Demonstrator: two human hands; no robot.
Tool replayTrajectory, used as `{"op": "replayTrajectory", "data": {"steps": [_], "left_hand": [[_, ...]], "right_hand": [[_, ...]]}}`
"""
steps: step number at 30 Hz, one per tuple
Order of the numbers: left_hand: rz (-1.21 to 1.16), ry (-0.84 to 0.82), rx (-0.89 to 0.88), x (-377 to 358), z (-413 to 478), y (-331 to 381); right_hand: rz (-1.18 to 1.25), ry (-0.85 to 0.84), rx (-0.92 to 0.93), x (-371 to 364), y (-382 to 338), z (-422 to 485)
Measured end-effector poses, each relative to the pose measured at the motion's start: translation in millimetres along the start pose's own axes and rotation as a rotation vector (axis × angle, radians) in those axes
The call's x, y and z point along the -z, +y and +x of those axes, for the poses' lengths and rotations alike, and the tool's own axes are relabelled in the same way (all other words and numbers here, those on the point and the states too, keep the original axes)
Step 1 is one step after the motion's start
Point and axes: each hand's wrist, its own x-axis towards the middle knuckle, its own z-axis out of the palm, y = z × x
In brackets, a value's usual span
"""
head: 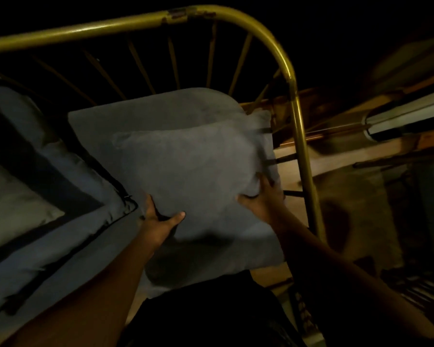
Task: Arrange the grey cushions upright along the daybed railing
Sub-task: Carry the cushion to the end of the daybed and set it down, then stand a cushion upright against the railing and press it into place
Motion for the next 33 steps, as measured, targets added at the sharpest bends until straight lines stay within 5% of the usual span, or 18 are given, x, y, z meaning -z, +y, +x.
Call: {"op": "replayTrajectory", "data": {"steps": [5, 12, 16, 27, 33], "left_hand": [[0.135, 0.129, 0.178, -18.1, -8.8, 0.9], [0.204, 0.034, 0.029, 36.1, -3.1, 11.9], [0.110, 0.089, -0.117, 79.2, -34.1, 34.1], [0.272, 0.433, -0.492, 319.3, -120.3, 39.4], [0.299, 0.606, -0.316, 449.3, -85.3, -30.5]], "right_hand": [[0.021, 0.002, -0.013, -3.3, 14.7, 9.0], [-0.240, 0.058, 0.195, -6.1, -24.4, -6.2], [-0.181, 0.020, 0.390, -25.6, -78.7, -36.0], [-0.198, -0.035, 0.872, -96.1, -306.4, -160.1], [-0.189, -0.174, 0.925, -183.4, -414.8, -188.0]]}}
